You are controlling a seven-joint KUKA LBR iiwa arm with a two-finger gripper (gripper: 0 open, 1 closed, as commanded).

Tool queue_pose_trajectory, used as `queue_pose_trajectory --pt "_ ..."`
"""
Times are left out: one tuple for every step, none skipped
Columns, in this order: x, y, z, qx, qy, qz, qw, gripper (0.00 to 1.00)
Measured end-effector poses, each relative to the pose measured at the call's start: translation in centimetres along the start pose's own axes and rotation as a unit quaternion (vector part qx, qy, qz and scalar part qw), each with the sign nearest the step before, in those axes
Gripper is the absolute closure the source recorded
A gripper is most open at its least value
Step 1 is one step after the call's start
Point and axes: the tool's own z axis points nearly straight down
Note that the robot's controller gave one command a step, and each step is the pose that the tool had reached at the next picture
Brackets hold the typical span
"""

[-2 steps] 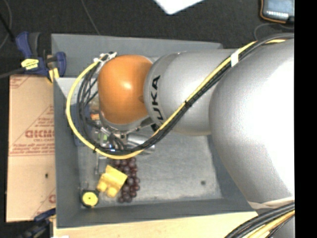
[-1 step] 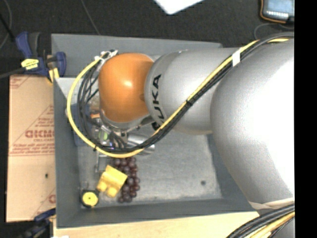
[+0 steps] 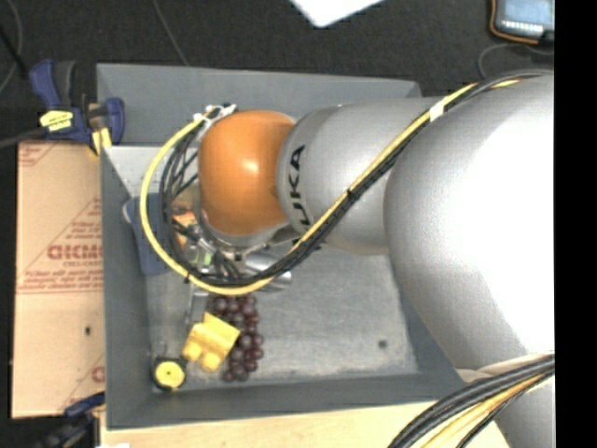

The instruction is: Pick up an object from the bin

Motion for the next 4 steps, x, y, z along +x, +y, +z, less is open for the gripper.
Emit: queue_pose_trajectory --pt "-0.9 -2.9 2.9 -0.001 0.0021 0.003 1.0 0.0" --pt "-1.6 -7.2 3.8 -0.003 -0.004 -0.026 0.9997 0.0" --pt "-2.8 -10.4 5.9 -0.002 -0.0023 -0.017 0.9999 0.0" --pt "-3.2 -6.7 5.7 -0.005 -0.0095 0.019 0.9998 1.0"
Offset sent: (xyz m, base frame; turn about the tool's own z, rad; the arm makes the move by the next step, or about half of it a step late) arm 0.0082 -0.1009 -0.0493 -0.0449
